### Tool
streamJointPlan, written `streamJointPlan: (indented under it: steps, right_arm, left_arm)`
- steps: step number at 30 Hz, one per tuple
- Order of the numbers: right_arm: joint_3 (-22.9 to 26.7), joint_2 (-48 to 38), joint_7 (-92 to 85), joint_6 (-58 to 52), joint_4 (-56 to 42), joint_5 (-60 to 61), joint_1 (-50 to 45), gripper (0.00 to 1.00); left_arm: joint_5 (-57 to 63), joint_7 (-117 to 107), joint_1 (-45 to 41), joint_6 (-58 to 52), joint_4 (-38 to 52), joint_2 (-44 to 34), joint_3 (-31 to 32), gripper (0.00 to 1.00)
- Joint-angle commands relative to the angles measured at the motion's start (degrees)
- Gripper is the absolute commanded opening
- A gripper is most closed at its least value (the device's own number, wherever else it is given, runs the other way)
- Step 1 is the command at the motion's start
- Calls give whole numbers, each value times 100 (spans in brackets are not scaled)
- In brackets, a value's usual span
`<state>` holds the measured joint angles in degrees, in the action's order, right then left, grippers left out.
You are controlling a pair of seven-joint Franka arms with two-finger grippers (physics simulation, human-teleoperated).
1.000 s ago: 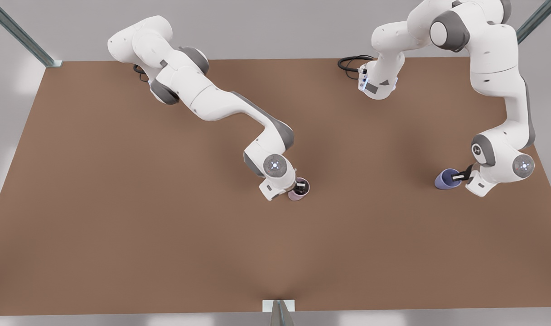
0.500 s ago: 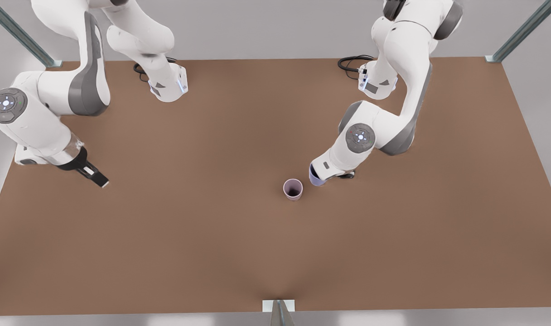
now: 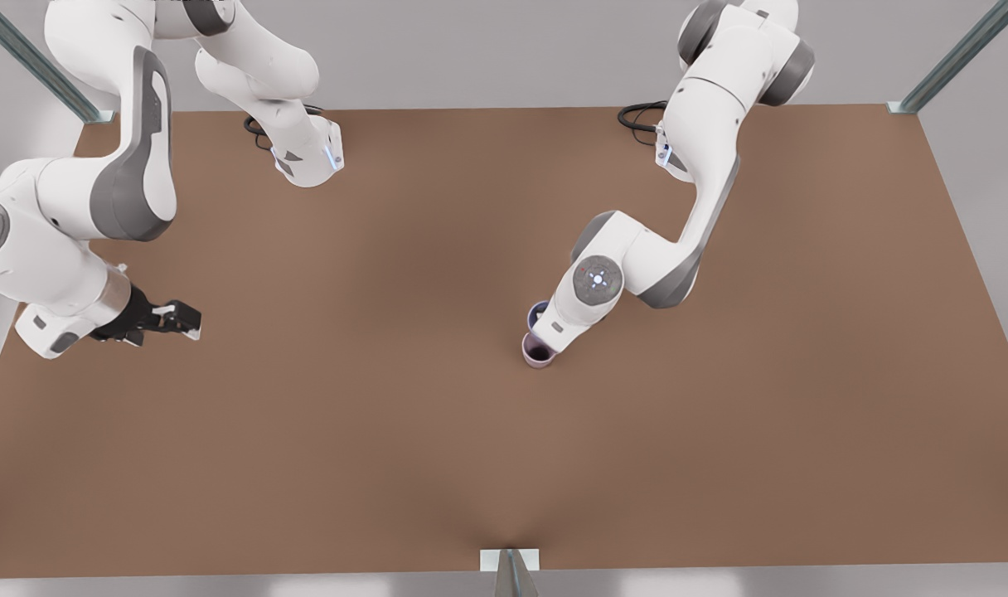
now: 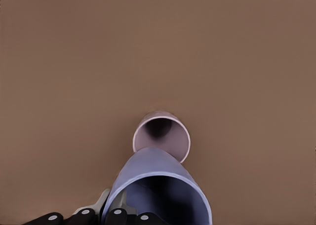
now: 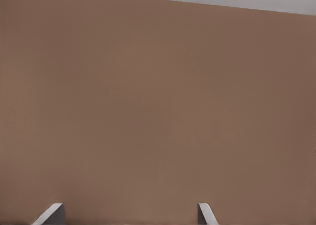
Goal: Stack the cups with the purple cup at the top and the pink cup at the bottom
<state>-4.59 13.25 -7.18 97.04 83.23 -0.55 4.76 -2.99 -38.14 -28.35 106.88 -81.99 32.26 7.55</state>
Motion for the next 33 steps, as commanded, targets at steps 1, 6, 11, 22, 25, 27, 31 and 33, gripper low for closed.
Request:
streamJointPlan:
  steps: [1, 6, 11, 22, 25, 27, 31, 33]
  right_arm:
    - [2, 11, -769, -27, -9, -77, 16, 100]
    - [29, -59, 1114, -476, -9, -15, -28, 100]
    - [38, -86, 1088, -537, 9, -6, -2, 100]
    - [29, -59, 1123, -520, 18, 38, -11, 100]
    - [29, -51, 1123, -520, 26, 38, -19, 100]
    - [29, -59, 1123, -528, 18, 38, -19, 100]
    - [29, -59, 1097, -537, 18, 38, -2, 100]
    - [29, -59, 1096, -537, 18, 38, -11, 100]
  left_arm:
    - [-26, -1934, -4, 333, -18, -1, 1, 21]
    - [-79, -1960, -4, 483, -18, -1, 1, 21]
    - [-44, -1934, -4, 685, -36, 78, 1, 21]
    - [-44, -1934, -13, 931, -326, 193, 1, 21]
    - [-53, -1934, -22, 1071, -423, 219, 1, 21]
    - [-61, -1934, -22, 1256, -537, 237, 1, 21]
    - [-79, -1960, -13, 1256, -537, 245, 1, 100]
    - [-79, -1969, -13, 1230, -537, 210, 1, 100]
